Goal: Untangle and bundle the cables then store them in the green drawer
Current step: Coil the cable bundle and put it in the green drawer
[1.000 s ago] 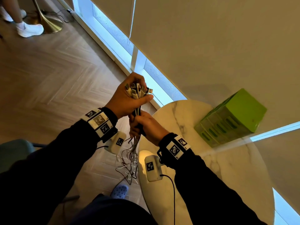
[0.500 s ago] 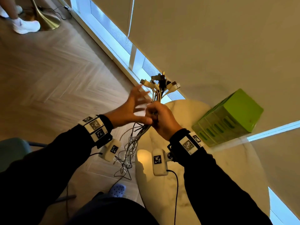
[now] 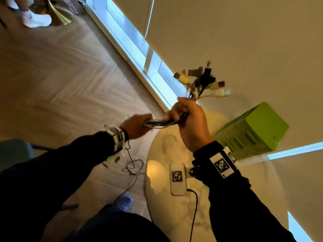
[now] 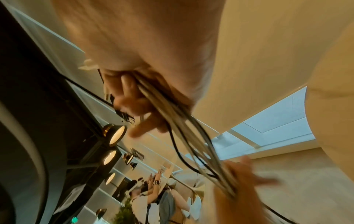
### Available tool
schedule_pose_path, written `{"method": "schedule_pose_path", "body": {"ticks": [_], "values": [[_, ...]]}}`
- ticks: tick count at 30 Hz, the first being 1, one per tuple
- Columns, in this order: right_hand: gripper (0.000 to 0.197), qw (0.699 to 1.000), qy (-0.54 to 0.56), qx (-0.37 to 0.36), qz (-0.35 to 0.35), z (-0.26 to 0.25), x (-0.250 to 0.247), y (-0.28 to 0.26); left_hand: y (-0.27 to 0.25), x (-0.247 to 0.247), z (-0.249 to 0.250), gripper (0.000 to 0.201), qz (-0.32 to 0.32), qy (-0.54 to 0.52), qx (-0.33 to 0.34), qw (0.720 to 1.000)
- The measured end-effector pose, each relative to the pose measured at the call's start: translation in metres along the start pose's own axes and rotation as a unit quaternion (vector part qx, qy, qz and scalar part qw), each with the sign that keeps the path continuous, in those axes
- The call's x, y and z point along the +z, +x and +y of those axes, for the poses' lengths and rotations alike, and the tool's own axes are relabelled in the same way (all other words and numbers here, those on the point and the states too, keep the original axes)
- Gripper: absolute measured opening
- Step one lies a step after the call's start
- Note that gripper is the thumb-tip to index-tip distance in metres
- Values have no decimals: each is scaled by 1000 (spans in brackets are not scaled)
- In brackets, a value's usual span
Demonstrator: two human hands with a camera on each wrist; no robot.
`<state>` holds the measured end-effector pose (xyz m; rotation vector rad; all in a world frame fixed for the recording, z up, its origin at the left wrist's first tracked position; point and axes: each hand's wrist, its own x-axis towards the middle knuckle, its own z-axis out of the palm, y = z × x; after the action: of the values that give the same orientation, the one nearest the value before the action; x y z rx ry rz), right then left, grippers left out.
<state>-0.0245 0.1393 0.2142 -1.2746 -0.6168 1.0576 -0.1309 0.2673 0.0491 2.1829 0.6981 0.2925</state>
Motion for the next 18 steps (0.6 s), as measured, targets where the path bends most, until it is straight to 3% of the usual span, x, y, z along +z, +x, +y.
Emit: {"method": "schedule_pose_path", "body": {"ticks": [3,5,8,13,17,18], "values": [[43,994,67,1,90,-11,-25,9,-33,41,17,22,-142,-53,33,988],[45,990,52,-8,131,-16,-45,10,-47,57,22,20,-166,-115,39,979],[47,982,79,-11,173,-26,-75,7,-52,61,20,18,-219,-127,13,967],[52,976,86,40,195,-22,-113,-3,-26,47,-6,55,-221,-34,24,975],[49,975,84,58,198,-14,-128,-15,-9,39,2,62,-292,-49,16,955],[49,976,84,60,193,-15,-131,-18,-8,40,5,75,-307,-66,19,949]]}}
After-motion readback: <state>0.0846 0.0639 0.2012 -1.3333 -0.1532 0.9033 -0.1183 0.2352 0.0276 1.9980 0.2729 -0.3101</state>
